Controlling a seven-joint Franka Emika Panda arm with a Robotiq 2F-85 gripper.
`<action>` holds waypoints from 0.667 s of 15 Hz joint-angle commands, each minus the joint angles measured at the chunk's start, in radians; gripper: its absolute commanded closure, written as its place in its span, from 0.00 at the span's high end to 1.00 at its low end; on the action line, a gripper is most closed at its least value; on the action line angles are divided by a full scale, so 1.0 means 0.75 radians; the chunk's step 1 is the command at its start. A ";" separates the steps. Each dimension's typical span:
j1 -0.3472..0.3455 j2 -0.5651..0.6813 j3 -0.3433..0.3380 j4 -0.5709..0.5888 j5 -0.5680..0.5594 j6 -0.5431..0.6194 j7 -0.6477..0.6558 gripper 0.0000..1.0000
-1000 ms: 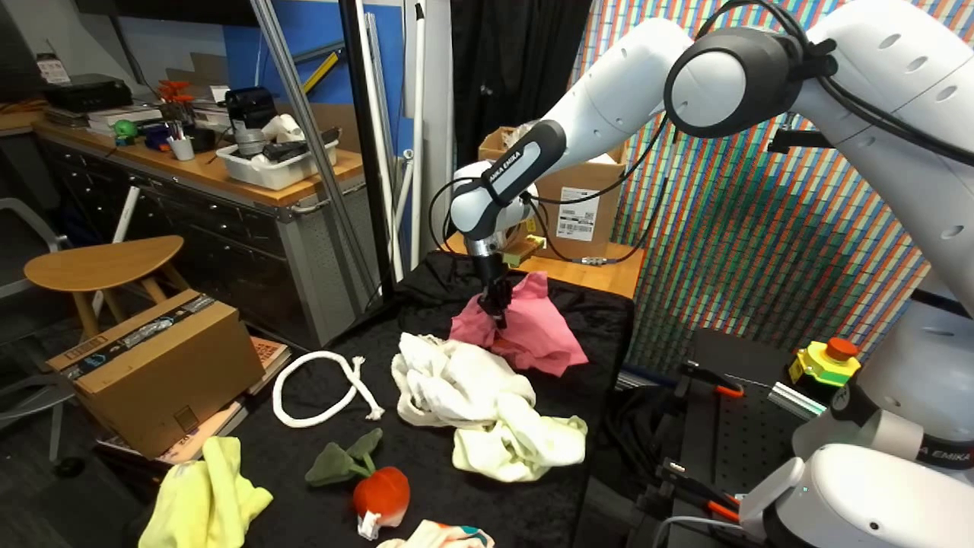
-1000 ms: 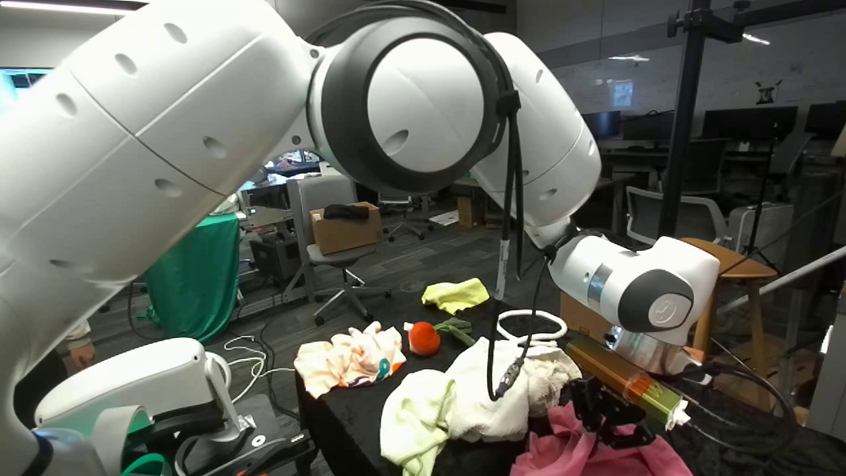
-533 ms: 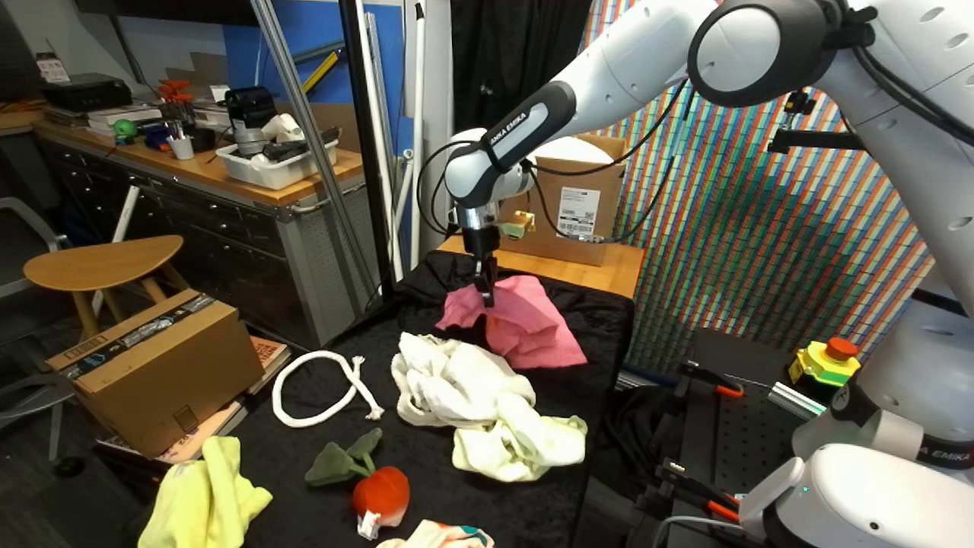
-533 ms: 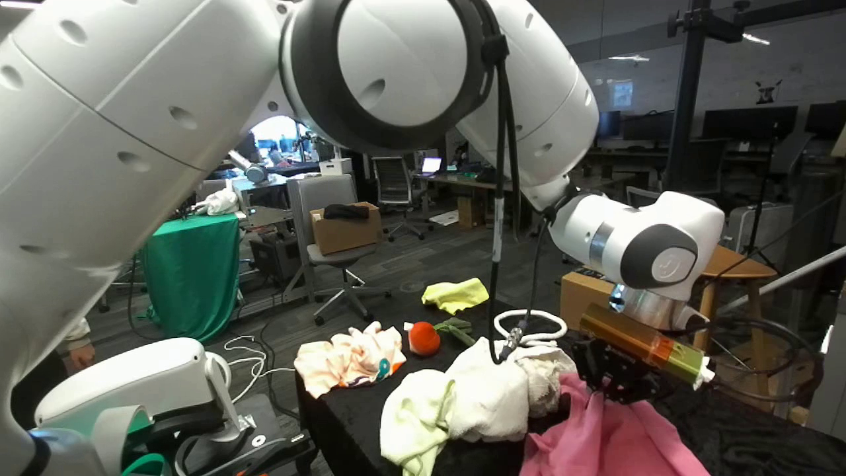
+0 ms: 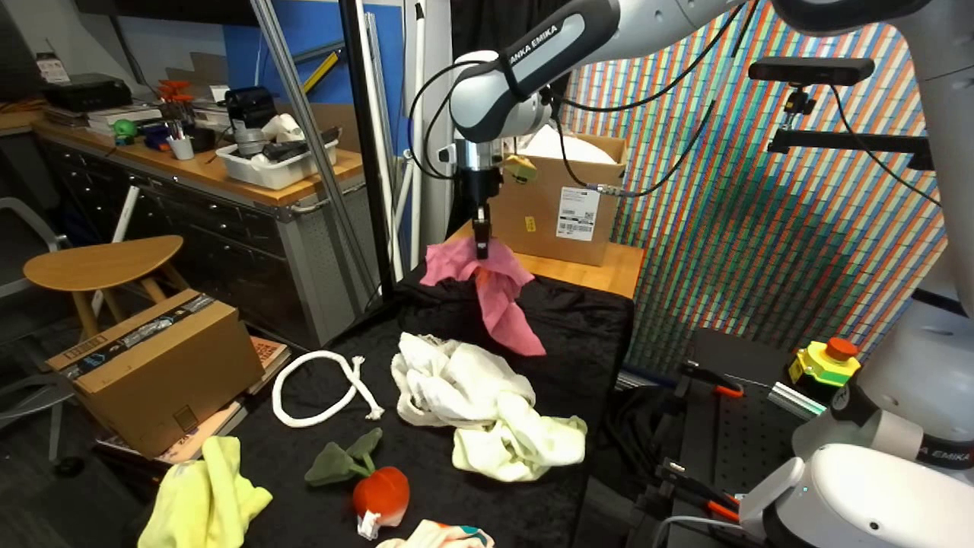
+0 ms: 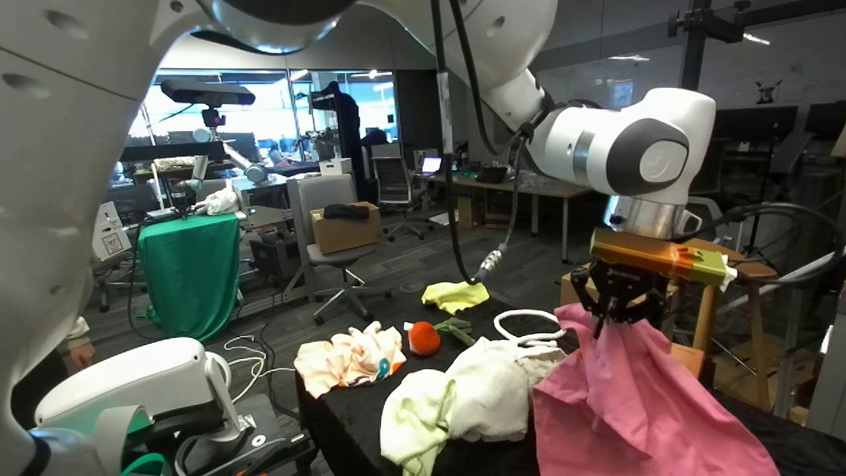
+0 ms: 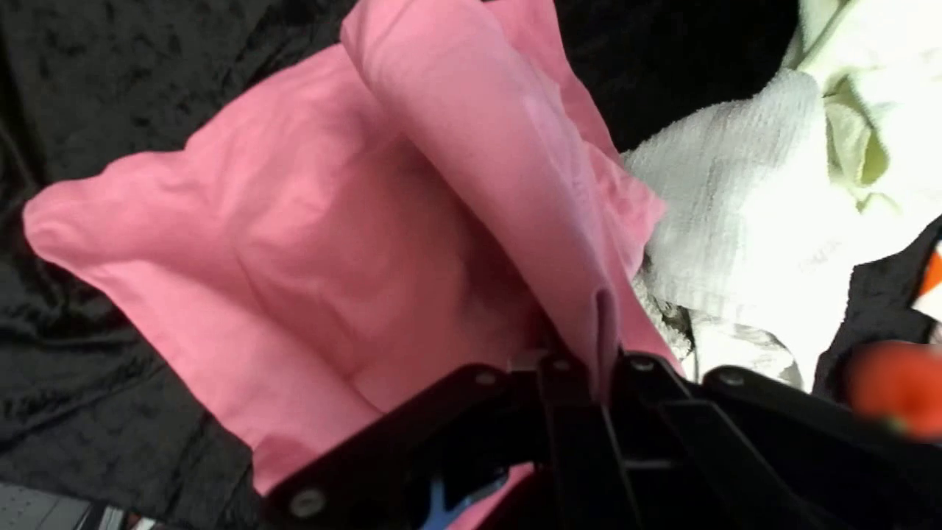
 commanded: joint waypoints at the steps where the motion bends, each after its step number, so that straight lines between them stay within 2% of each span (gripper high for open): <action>1: 0.056 -0.180 -0.009 -0.141 -0.019 0.078 -0.055 0.06; 5: 0.151 -0.258 -0.014 -0.167 -0.061 0.080 0.007 0.06; 10: 0.261 -0.245 -0.001 -0.159 -0.178 -0.033 -0.015 0.06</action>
